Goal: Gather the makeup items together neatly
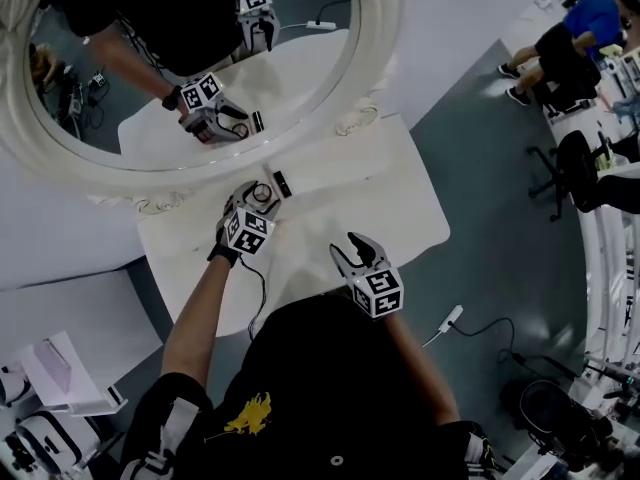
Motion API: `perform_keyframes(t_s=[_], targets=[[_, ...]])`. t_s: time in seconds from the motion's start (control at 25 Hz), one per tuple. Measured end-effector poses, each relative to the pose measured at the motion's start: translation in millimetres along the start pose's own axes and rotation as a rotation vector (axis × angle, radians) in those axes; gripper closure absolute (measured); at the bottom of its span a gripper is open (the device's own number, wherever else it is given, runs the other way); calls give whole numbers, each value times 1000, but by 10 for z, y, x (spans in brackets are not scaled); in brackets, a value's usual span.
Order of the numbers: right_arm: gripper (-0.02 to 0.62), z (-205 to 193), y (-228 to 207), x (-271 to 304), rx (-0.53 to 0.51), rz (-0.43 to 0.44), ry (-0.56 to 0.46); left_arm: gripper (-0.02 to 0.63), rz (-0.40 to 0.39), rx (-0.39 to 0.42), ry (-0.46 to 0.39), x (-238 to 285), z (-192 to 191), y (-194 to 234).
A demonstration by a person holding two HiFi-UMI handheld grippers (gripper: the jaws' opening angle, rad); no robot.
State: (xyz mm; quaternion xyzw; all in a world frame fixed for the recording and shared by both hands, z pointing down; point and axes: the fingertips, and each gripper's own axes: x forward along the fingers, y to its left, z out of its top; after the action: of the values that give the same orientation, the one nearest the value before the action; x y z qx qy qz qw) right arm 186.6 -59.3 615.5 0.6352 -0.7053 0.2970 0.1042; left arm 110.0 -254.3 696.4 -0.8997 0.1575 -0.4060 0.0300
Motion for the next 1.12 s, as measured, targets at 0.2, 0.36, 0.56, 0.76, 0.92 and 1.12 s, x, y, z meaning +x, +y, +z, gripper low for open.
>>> perform_keyframes(t_s=[0.2,0.36,0.56,0.76,0.92,1.12], targets=[[379,56,52,-3,-21,0,-8,267,57,-67,-87,-328,160,26],[379,49,166,105,-39,46,15,268,126,-149,-132,-861,33,-62],[379,30,411,427,-112,113,52,301,241,-371,-205,-1570,-123,-52],[377,-76,779,667,-170,198,102,319,339,-504,-202,-2063,-568,-204],[379,-157,909,908,-210,229,150,328,413,-568,-158,-2339,-944,-340],[380,-509,899,1373,-211,173,250,341,488,-654,-139,-2617,-1169,-498]])
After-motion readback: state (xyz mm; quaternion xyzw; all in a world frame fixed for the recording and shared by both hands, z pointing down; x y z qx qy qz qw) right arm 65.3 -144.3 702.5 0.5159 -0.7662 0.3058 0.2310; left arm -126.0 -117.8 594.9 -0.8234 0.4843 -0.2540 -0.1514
